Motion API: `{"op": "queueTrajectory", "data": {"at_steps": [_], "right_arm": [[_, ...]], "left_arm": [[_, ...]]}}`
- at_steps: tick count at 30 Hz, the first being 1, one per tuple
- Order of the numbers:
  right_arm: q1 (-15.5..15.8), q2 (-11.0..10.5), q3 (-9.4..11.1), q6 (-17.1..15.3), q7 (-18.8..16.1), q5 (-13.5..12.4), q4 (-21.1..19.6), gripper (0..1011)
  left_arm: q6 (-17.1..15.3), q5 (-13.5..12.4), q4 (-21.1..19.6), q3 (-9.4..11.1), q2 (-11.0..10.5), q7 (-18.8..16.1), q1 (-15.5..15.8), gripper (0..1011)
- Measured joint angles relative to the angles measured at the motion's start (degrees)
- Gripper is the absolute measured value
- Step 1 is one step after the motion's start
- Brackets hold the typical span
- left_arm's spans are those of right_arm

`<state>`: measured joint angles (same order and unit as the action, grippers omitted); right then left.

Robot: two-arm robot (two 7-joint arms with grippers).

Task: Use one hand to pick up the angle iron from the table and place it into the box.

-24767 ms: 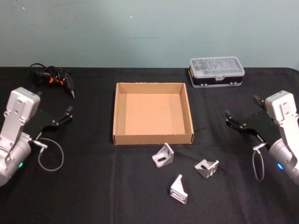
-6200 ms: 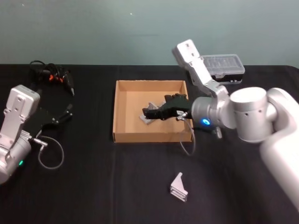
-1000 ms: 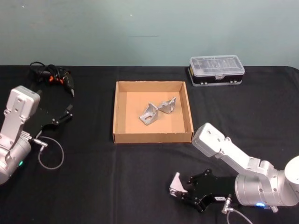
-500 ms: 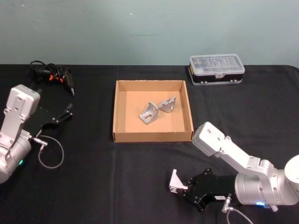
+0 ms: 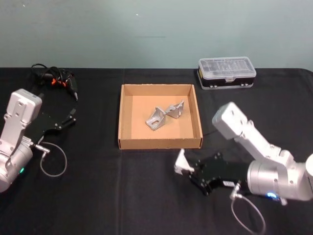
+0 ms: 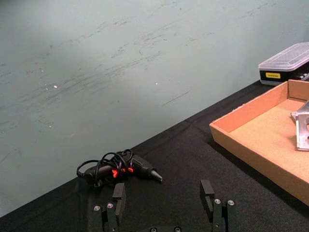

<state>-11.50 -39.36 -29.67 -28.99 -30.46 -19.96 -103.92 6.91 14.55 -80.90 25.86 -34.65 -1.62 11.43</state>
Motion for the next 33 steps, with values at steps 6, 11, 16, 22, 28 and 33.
{"op": "queueTrajectory", "data": {"at_steps": [6, 11, 16, 22, 28, 33], "right_arm": [[-3.01, 3.10, 0.20, 1.54, 0.78, -0.78, 2.63, 95], [-7.75, 6.95, -0.99, 2.78, 1.03, -0.80, 8.02, 95], [-11.69, 10.16, -1.74, 4.09, 1.13, -0.74, 13.13, 95], [-15.68, 14.04, -3.03, 5.26, 1.62, -0.36, 19.28, 95], [-19.46, 17.49, -5.21, 5.24, 1.64, 1.03, 25.41, 95], [-22.16, 19.74, -6.74, 4.81, 1.47, 2.48, 30.28, 96]], "left_arm": [[0.00, 0.00, 0.00, 0.00, 0.00, 0.00, 0.00, 1011], [0.00, 0.00, 0.00, 0.00, 0.00, 0.00, 0.00, 1011], [0.00, 0.00, 0.00, 0.00, 0.00, 0.00, 0.00, 1011], [0.00, 0.00, 0.00, 0.00, 0.00, 0.00, 0.00, 1011], [0.00, 0.00, 0.00, 0.00, 0.00, 0.00, 0.00, 1011], [0.00, 0.00, 0.00, 0.00, 0.00, 0.00, 0.00, 1011]]}}
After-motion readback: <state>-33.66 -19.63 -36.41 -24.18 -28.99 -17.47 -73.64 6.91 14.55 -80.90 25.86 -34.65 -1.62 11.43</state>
